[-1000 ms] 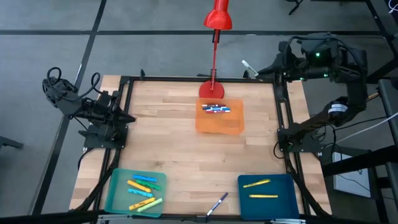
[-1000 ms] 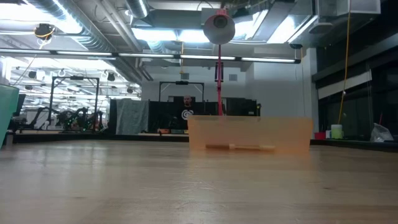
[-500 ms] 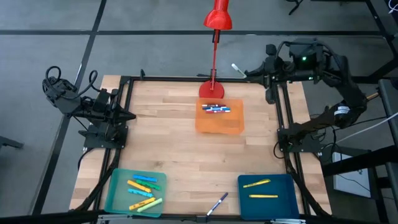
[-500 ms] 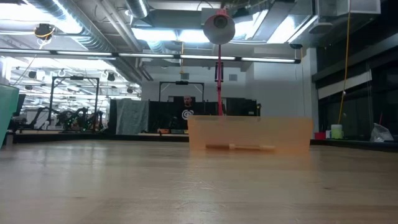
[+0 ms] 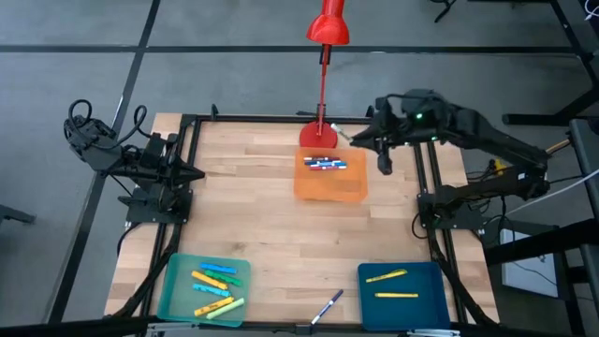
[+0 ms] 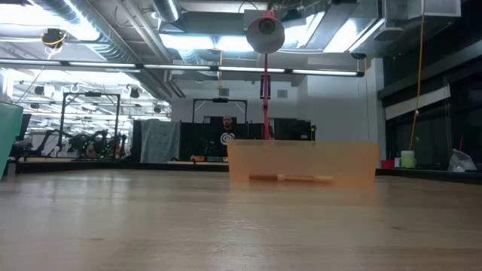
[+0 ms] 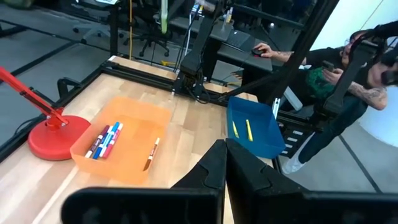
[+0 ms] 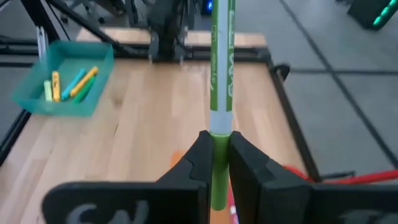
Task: Pick & Place Markers
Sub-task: Put the green marker pen into the orange bin
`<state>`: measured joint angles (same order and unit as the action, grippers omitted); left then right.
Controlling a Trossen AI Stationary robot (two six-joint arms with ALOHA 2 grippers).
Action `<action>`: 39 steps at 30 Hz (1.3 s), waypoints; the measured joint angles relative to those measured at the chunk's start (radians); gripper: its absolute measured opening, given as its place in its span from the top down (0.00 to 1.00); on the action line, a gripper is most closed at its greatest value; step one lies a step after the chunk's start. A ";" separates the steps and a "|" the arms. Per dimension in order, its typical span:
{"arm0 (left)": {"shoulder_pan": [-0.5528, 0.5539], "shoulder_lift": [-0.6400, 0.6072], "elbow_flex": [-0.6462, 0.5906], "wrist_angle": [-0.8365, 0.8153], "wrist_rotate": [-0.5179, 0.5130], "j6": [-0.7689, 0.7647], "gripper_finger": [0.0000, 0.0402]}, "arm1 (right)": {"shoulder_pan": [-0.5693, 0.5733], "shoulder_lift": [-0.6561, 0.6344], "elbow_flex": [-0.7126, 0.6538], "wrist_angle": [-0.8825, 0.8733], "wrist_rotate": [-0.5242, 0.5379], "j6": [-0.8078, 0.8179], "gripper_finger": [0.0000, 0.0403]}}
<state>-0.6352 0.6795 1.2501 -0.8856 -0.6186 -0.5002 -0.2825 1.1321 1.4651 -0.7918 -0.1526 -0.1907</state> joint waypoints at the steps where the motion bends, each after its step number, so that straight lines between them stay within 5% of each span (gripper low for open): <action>1: 0.000 0.000 0.000 0.000 0.000 -0.001 1.00 | 0.000 -0.002 -0.028 0.012 0.000 0.004 0.92; 23: 0.000 0.000 0.000 0.000 0.000 -0.012 1.00 | -0.002 0.009 -0.505 0.207 0.002 0.115 0.92; 39: 0.000 0.000 0.000 0.000 -0.013 -0.013 1.00 | -0.063 0.198 -0.550 0.242 0.003 0.092 0.92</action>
<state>-0.6351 0.6796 1.2503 -0.8861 -0.6320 -0.5129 -0.3458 1.3306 0.9150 -0.5499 -0.1497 -0.0987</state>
